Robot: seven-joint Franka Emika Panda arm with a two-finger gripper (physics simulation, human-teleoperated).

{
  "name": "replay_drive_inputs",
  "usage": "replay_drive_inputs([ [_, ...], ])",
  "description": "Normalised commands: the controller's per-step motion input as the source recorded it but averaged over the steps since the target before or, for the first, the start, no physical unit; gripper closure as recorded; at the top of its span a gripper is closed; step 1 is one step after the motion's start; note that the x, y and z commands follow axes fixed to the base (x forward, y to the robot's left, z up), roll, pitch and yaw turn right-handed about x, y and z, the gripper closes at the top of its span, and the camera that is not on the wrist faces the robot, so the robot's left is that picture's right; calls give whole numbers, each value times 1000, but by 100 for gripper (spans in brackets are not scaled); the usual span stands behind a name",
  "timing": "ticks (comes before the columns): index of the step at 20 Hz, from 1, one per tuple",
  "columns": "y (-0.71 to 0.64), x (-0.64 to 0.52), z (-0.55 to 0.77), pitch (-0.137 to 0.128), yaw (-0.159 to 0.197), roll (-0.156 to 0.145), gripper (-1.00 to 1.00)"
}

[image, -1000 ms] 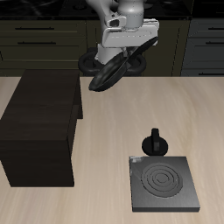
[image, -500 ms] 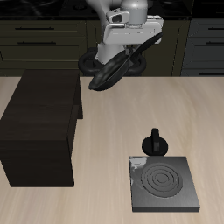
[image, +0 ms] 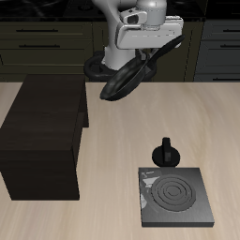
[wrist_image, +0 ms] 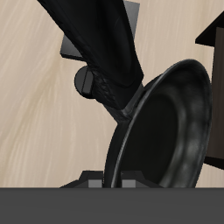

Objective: Place the frypan on the flat stove

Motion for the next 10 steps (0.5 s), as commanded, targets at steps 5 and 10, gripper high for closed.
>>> replay_drive_inputs([
  [5, 211, 280, 127, 8, -8, 15, 100],
  [10, 107, 290, 62, 8, -20, 7, 100],
])
